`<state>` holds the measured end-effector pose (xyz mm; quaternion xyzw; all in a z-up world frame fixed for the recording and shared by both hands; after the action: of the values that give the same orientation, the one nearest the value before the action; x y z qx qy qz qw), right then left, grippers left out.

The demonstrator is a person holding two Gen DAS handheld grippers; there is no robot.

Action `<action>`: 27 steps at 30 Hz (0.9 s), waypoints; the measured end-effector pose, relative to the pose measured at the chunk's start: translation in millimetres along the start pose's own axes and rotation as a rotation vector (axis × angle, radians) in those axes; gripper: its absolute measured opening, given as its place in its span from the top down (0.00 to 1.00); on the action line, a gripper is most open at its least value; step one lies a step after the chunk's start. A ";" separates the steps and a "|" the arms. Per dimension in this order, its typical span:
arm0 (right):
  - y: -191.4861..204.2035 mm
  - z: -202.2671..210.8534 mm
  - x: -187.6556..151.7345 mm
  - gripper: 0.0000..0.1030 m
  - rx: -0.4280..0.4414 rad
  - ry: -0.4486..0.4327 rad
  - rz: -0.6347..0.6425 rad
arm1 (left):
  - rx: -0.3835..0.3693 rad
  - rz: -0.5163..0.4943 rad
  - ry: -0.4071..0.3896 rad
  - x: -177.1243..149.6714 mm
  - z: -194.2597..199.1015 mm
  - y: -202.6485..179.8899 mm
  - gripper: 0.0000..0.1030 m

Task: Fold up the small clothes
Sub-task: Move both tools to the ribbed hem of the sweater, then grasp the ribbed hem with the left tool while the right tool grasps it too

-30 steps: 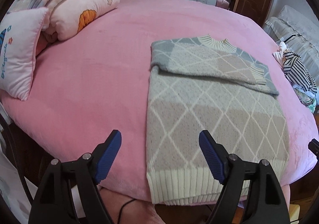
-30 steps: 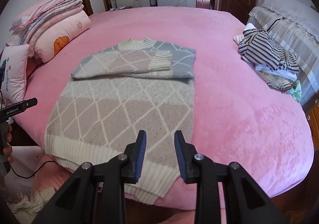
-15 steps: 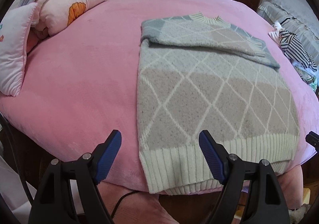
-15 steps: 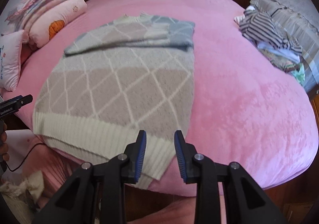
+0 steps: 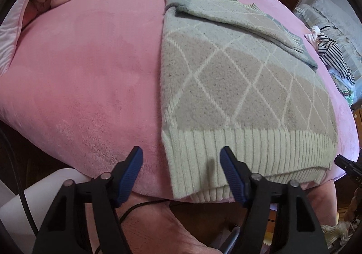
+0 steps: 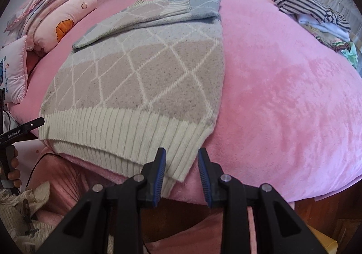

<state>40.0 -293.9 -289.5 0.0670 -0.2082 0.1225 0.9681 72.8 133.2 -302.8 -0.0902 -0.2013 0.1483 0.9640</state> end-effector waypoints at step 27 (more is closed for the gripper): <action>-7.1 -37.0 -14.3 0.72 0.118 0.069 -0.085 | -0.081 -0.006 0.104 -16.7 -41.4 -0.5 0.38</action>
<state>43.5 -297.0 -329.5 0.1285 -0.1641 0.0955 0.9734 75.4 122.6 -346.1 -0.1363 -0.1569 0.1323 0.9692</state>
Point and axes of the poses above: each gripper's, at about its wrist camera, not at the fingertips, and z roughly against the way its jaws point, y to its left, x to its top, the point moved 3 cm from there along -z, roughly the way its jaws point, and after that the axes turned 12 degrees about z, right-handed, at the moved point
